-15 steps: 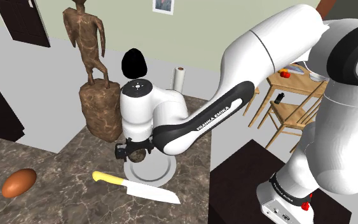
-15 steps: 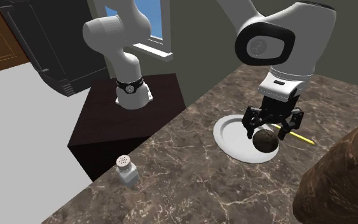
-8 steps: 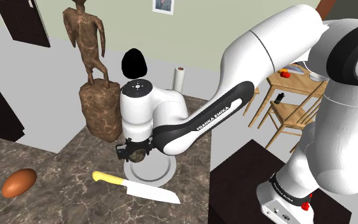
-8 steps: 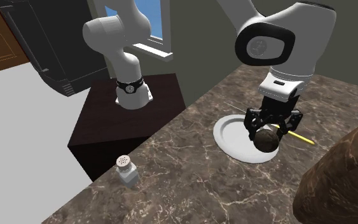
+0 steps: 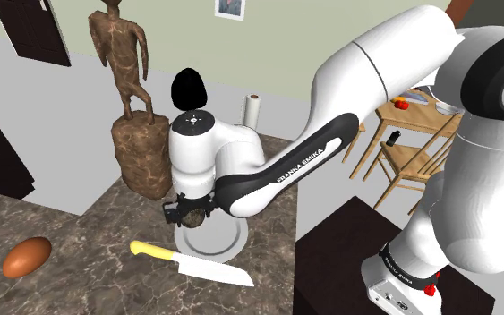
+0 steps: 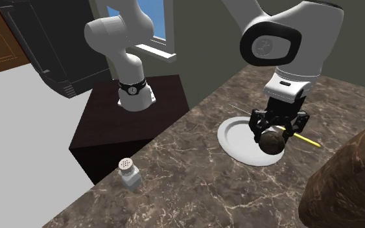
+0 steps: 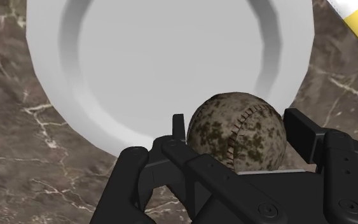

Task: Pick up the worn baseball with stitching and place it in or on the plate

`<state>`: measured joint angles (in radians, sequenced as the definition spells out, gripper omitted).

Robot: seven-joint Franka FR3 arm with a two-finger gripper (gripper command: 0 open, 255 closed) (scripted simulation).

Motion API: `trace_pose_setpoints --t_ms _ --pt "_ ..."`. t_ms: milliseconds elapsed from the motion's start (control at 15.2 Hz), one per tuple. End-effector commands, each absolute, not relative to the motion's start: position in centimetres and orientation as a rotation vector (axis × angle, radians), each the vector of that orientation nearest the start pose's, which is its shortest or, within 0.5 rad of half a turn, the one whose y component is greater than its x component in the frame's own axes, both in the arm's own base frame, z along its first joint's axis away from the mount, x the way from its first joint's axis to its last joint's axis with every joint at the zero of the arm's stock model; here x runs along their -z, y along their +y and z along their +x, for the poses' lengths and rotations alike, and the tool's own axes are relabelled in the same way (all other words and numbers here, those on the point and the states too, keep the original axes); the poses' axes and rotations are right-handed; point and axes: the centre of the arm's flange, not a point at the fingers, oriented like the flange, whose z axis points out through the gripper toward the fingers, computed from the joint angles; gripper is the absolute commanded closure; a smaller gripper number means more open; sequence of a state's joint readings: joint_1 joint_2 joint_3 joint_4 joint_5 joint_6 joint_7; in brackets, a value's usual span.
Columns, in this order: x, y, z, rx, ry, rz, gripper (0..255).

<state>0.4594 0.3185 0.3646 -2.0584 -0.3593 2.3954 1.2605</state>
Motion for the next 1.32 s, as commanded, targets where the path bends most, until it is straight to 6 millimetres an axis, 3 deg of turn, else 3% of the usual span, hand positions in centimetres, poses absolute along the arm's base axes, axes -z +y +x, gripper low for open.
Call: trace_pose_setpoints --t_ms 0,924,1254 --pt "-30.2 43.0 40.9 0.229 0.310 -3.143 255" --pt "-37.2 43.0 40.9 0.229 0.310 -3.143 255" --pt "-37.7 39.5 35.8 0.229 0.310 -3.143 255"
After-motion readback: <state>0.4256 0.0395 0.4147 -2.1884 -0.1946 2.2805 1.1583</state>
